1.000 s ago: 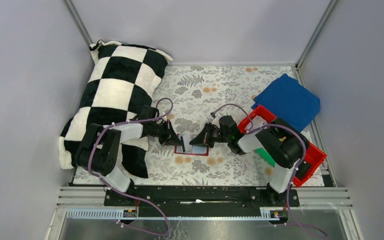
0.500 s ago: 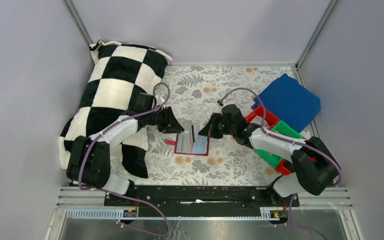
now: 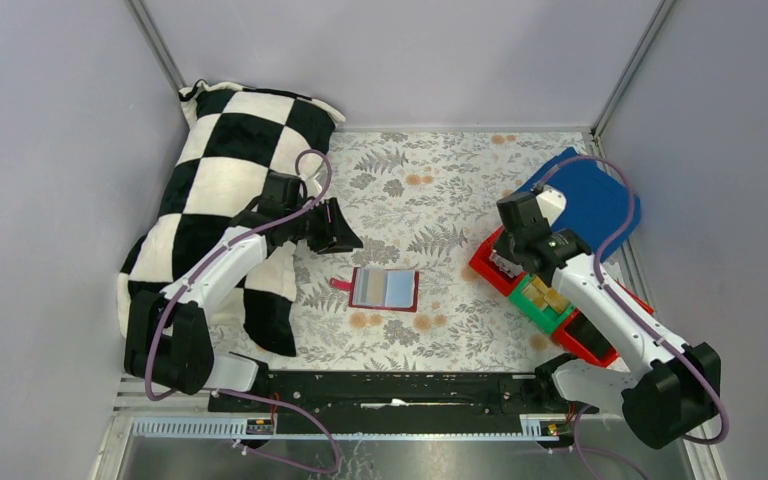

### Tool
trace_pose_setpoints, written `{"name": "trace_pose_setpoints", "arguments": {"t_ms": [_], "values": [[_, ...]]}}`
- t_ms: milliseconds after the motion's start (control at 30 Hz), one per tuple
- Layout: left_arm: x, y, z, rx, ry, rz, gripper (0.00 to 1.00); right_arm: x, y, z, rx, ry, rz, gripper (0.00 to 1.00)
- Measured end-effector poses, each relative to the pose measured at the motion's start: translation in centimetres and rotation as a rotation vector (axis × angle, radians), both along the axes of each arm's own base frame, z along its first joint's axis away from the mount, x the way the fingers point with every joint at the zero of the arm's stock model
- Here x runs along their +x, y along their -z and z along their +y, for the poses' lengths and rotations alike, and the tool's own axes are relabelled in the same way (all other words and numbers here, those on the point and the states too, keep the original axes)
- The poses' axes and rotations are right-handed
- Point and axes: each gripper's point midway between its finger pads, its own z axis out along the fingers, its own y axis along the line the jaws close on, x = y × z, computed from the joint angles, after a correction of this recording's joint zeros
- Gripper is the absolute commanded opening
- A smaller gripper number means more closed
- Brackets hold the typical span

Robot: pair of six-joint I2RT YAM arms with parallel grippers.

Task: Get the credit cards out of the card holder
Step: Place the credit card in the storage box.

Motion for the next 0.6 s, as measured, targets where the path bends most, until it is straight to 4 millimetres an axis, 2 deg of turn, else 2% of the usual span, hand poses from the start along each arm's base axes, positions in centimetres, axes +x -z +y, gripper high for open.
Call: {"name": "trace_pose_setpoints", "arguments": {"t_ms": [67, 167, 433, 600], "values": [[0.0, 0.1, 0.1, 0.007, -0.004, -0.002, 0.43, -0.4, 0.5, -3.3, -0.104, 0.084, 0.037, 0.00], [0.1, 0.2, 0.2, 0.013, -0.008, -0.001, 0.43, -0.7, 1.0, -5.5, -0.223, 0.123, 0.092, 0.00], [0.1, 0.5, 0.4, 0.031, -0.013, -0.002, 0.43, 1.6, 2.8, -7.7, -0.419, 0.151, 0.197, 0.00], [-0.2, 0.7, 0.6, 0.044, -0.014, 0.009, 0.43, 3.4, 4.1, -8.1, -0.518, 0.150, 0.258, 0.00]]}}
